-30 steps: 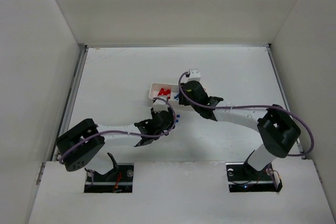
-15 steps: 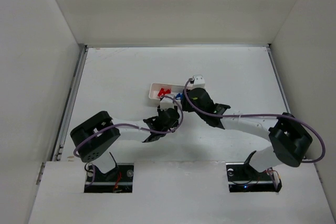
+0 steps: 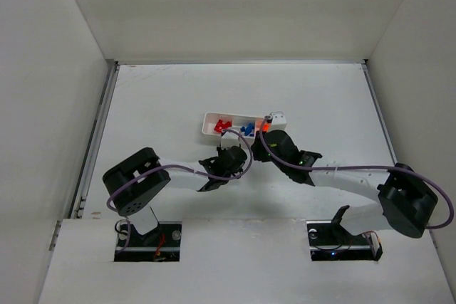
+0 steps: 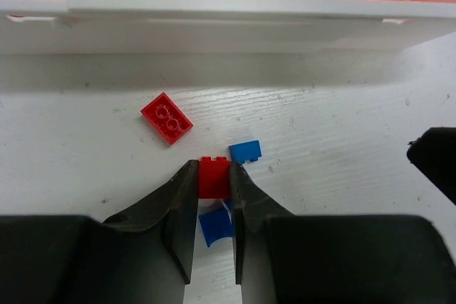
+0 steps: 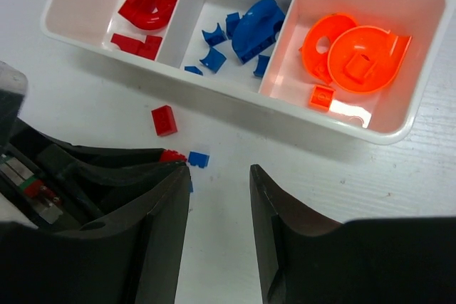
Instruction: Sort the legos into containers by color
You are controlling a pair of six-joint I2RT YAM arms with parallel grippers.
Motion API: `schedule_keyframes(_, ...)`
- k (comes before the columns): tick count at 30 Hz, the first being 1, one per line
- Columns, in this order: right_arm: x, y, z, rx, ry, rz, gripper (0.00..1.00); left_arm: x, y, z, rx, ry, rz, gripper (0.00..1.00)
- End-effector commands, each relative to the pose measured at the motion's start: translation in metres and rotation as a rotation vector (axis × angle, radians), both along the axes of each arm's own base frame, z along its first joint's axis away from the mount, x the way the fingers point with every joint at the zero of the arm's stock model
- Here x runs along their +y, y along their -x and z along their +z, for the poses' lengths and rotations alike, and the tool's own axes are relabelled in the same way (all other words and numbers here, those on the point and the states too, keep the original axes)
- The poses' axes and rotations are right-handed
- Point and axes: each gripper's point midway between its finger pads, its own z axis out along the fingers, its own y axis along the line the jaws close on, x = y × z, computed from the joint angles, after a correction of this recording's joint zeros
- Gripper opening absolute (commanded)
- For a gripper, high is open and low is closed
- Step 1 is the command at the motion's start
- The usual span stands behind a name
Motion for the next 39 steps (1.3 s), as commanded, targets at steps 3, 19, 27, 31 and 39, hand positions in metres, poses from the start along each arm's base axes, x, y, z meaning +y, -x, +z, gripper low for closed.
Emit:
schedule_keyframes(3, -0.003, 0.005, 0.000, -0.010, -0.043, -0.019, 0.45, -0.012, -0.003, 0.059, -0.109, 0.110, -0.016, 0.12)
schedule_keyframes(19, 0.017, 0.029, -0.023, 0.041, -0.028, 0.032, 0.36, 0.054, -0.085, 0.120, -0.182, 0.271, 0.188, 0.15)
schedule_keyframes(27, 0.032, 0.035, -0.029, 0.049, -0.017, 0.060, 0.42, 0.063, -0.115, 0.098, -0.148, 0.216, 0.228, 0.27)
schedule_keyframes(31, 0.043, 0.031, -0.041, 0.061, 0.007, 0.066, 0.42, 0.071, -0.112, 0.103, -0.167, 0.210, 0.245, 0.40)
schedule_keyframes(39, 0.055, 0.009, -0.046, 0.028, 0.071, 0.032, 0.43, 0.083, -0.066, 0.094, -0.183, 0.177, 0.229, 0.41)
